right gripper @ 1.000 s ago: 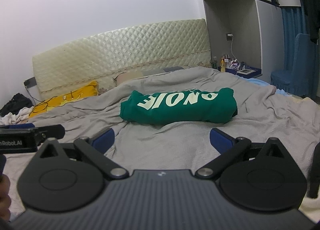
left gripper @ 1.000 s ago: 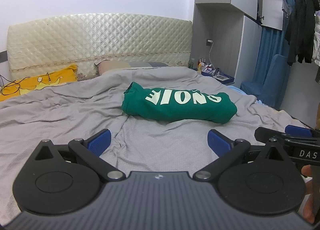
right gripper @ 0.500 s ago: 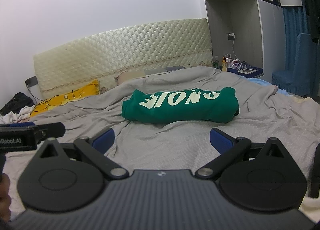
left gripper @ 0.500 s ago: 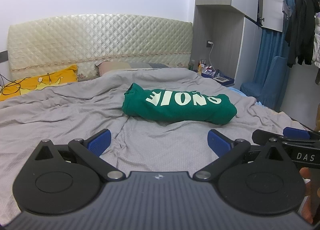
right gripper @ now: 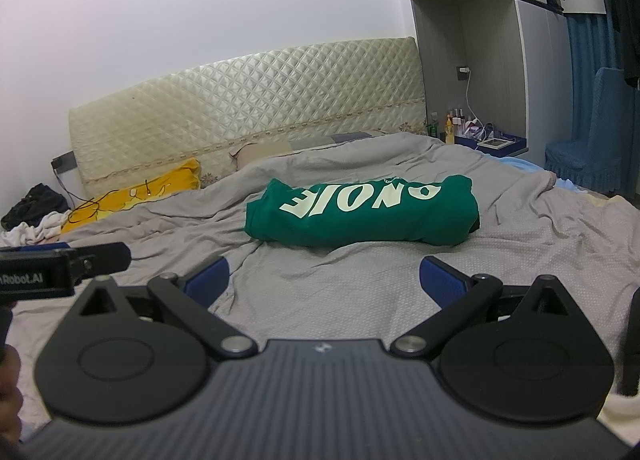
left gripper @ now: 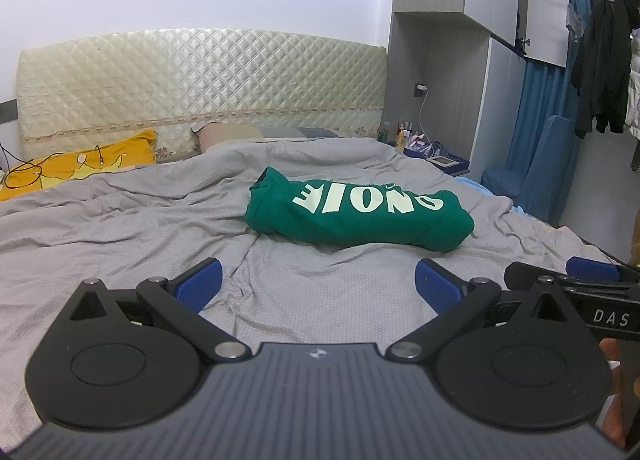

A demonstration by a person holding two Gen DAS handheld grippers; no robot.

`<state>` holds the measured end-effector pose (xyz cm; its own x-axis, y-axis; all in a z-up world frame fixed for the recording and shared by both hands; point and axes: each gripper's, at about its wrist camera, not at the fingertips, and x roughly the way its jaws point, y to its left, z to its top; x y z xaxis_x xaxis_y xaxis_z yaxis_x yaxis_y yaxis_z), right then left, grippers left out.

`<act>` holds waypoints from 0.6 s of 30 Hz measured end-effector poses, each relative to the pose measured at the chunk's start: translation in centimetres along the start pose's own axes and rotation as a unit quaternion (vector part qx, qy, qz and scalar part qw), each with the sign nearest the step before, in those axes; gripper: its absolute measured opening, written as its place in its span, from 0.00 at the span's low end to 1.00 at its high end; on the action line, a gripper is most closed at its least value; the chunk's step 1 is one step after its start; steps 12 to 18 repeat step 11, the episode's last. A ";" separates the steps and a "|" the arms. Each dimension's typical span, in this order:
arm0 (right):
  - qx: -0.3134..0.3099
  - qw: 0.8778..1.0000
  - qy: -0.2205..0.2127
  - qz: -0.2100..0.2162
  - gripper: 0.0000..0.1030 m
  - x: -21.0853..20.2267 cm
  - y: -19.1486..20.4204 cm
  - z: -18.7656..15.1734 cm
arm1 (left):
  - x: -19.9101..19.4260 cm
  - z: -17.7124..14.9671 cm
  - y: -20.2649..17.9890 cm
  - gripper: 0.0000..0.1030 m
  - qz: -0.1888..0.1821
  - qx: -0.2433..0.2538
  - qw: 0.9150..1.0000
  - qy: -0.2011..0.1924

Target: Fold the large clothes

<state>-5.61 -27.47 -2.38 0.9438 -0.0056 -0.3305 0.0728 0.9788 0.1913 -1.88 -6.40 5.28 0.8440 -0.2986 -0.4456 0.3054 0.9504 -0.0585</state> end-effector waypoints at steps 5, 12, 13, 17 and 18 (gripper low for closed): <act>-0.002 1.000 0.001 0.001 1.00 0.0 0.1 -0.1 | -0.3 0.3 -0.1 1.00 0.001 -0.001 1.000 -0.002; -0.001 1.000 0.001 0.001 1.00 0.0 0.2 -0.1 | -0.6 0.4 -0.6 1.00 0.003 0.002 1.000 -0.005; -0.001 1.000 0.001 0.001 1.00 0.0 0.2 -0.1 | -0.6 0.4 -0.6 1.00 0.003 0.002 1.000 -0.005; -0.001 1.000 0.001 0.001 1.00 0.0 0.2 -0.1 | -0.6 0.4 -0.6 1.00 0.003 0.002 1.000 -0.005; -0.001 1.000 0.001 0.001 1.00 0.0 0.2 -0.1 | -0.6 0.4 -0.6 1.00 0.003 0.002 1.000 -0.005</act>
